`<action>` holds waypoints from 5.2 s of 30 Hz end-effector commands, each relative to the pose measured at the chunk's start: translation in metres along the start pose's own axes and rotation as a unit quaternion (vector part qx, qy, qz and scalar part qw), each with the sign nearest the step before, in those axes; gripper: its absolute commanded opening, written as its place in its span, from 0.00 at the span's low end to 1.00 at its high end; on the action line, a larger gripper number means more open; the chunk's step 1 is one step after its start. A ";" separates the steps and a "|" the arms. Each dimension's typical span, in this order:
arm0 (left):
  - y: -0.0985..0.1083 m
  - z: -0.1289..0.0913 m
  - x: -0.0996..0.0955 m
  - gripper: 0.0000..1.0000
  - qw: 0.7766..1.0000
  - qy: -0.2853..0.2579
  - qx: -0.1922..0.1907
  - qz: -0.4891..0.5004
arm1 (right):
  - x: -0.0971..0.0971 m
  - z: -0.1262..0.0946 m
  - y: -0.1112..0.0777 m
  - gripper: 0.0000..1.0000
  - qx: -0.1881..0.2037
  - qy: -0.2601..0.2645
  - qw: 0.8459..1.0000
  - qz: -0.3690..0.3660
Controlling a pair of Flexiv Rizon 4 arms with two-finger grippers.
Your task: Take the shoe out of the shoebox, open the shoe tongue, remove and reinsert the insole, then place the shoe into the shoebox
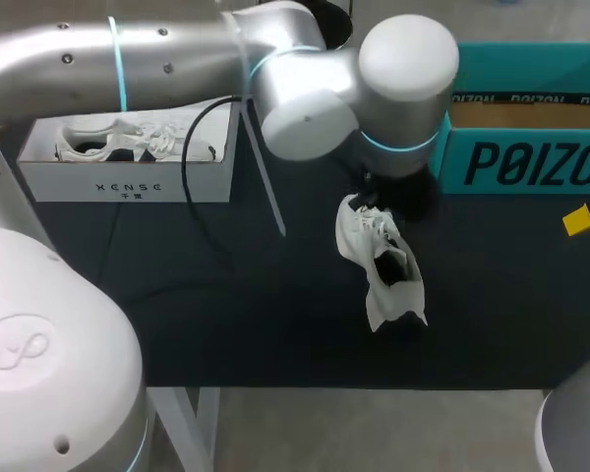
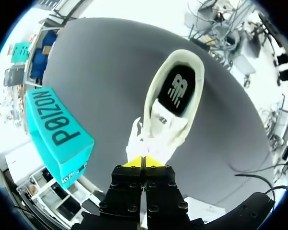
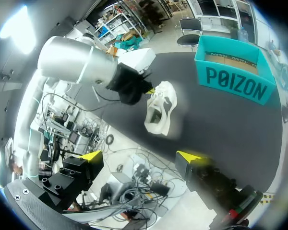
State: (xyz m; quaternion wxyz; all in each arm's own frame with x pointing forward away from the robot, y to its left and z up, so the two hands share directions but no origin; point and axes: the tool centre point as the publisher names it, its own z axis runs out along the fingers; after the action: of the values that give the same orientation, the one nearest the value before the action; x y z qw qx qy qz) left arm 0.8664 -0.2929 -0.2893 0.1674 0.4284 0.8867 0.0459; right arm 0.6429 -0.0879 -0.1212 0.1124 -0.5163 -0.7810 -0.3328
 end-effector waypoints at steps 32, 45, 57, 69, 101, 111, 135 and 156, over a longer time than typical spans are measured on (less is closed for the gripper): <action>-0.029 -0.068 0.066 1.00 0.824 0.209 -0.001 -0.527 | 0.001 0.000 -0.007 1.00 -0.006 -0.003 1.000 0.000; -0.076 -0.066 0.088 1.00 0.827 0.207 0.018 -0.522 | 0.001 0.000 -0.007 1.00 -0.006 -0.003 1.000 0.000; -0.118 -0.047 0.088 1.00 0.830 0.206 0.030 -0.518 | 0.001 0.000 -0.007 1.00 -0.006 -0.003 1.000 0.000; -0.135 -0.005 0.092 1.00 0.825 0.197 -0.013 -0.530 | 0.001 0.000 -0.007 1.00 -0.006 -0.003 1.000 0.000; -0.151 0.019 0.079 0.00 0.819 0.211 -0.012 -0.533 | 0.001 0.000 -0.007 1.00 -0.006 -0.003 1.000 0.000; -0.145 0.015 0.078 0.00 0.818 0.208 -0.015 -0.536 | 0.001 0.000 -0.007 1.00 -0.006 -0.003 1.000 0.000; 0.001 -0.078 0.108 0.00 0.864 0.139 -0.024 -0.483 | 0.001 0.000 -0.007 1.00 -0.006 -0.003 1.000 0.000; 0.152 -0.099 0.134 0.00 0.822 0.133 -0.050 -0.551 | 0.001 0.000 -0.007 1.00 -0.006 -0.003 1.000 0.000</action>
State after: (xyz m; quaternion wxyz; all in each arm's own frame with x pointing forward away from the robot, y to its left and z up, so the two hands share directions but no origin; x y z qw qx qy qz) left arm 0.8741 -0.0980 -0.1985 0.0594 -0.1535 0.9837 0.0717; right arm 0.6424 -0.0878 -0.1218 0.1120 -0.5165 -0.7808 -0.3333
